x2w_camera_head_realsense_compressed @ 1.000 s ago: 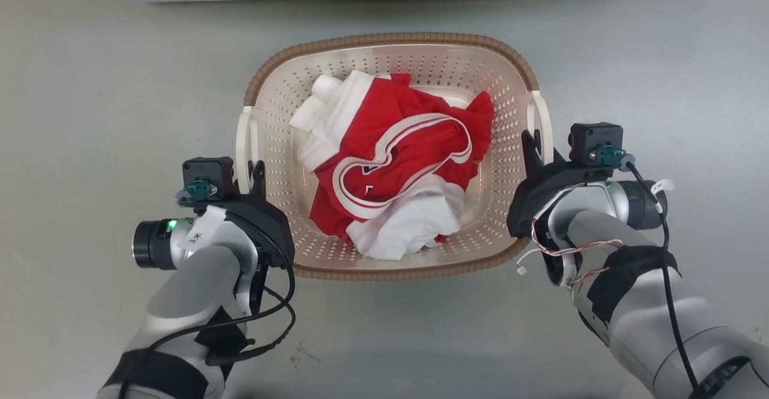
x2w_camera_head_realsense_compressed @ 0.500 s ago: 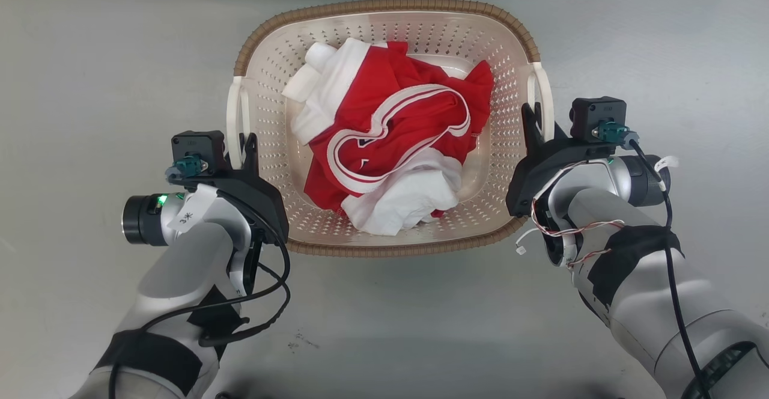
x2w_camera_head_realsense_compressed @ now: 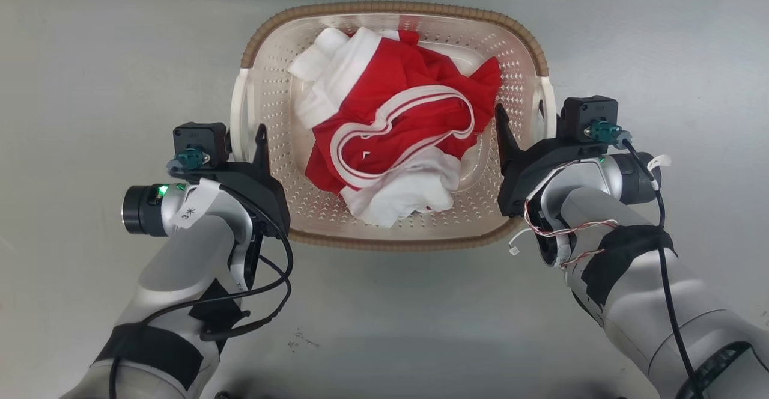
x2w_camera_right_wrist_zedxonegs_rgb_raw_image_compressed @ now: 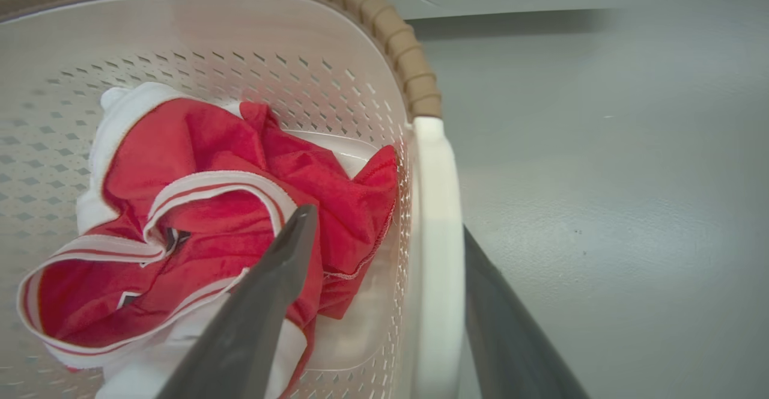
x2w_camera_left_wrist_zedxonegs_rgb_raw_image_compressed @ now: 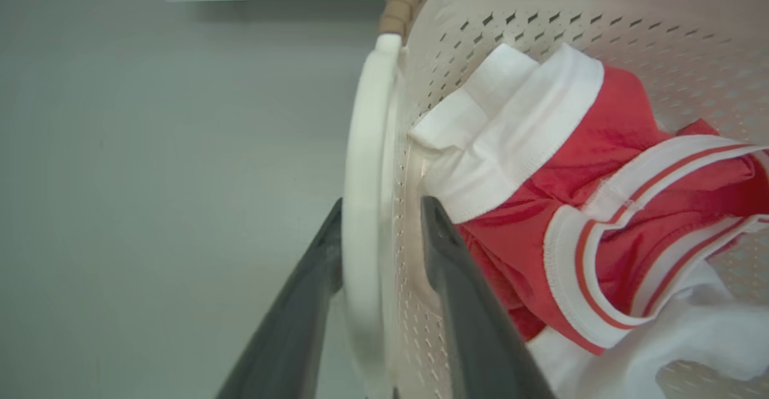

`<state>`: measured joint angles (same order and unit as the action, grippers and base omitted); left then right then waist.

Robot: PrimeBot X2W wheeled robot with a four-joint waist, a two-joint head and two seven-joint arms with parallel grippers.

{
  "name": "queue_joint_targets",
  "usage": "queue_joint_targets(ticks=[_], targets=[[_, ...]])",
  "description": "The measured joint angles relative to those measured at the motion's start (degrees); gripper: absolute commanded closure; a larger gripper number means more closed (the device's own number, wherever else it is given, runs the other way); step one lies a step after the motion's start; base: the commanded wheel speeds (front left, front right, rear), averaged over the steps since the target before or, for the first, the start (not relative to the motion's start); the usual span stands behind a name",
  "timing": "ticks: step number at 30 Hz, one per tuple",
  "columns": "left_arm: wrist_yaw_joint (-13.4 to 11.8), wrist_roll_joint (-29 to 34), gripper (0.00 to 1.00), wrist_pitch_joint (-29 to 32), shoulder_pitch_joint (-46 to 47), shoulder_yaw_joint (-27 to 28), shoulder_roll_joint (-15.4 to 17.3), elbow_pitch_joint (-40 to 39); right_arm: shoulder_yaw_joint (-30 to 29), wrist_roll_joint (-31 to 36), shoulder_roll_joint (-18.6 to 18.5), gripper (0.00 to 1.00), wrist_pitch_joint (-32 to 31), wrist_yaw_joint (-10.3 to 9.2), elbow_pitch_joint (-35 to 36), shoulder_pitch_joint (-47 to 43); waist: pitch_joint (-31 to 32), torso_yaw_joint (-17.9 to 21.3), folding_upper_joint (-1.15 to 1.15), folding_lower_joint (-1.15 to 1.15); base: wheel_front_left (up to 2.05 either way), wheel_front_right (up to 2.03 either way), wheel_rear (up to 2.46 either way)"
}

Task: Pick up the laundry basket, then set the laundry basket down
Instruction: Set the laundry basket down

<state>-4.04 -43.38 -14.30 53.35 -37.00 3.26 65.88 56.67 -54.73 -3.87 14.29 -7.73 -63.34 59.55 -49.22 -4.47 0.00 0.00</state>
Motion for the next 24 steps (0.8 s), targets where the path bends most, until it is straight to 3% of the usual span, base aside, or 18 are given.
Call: queue_joint_targets(ticks=[24], targets=[[-0.16, 0.86, 0.00, -0.01, -2.72, 2.47, 1.30, -0.21, -3.54, 1.24, 0.03, 0.00, 0.00, 0.00, -1.96, -1.83, 7.60, 0.95, 0.00, 0.00, 0.00, 0.00, 0.00]])
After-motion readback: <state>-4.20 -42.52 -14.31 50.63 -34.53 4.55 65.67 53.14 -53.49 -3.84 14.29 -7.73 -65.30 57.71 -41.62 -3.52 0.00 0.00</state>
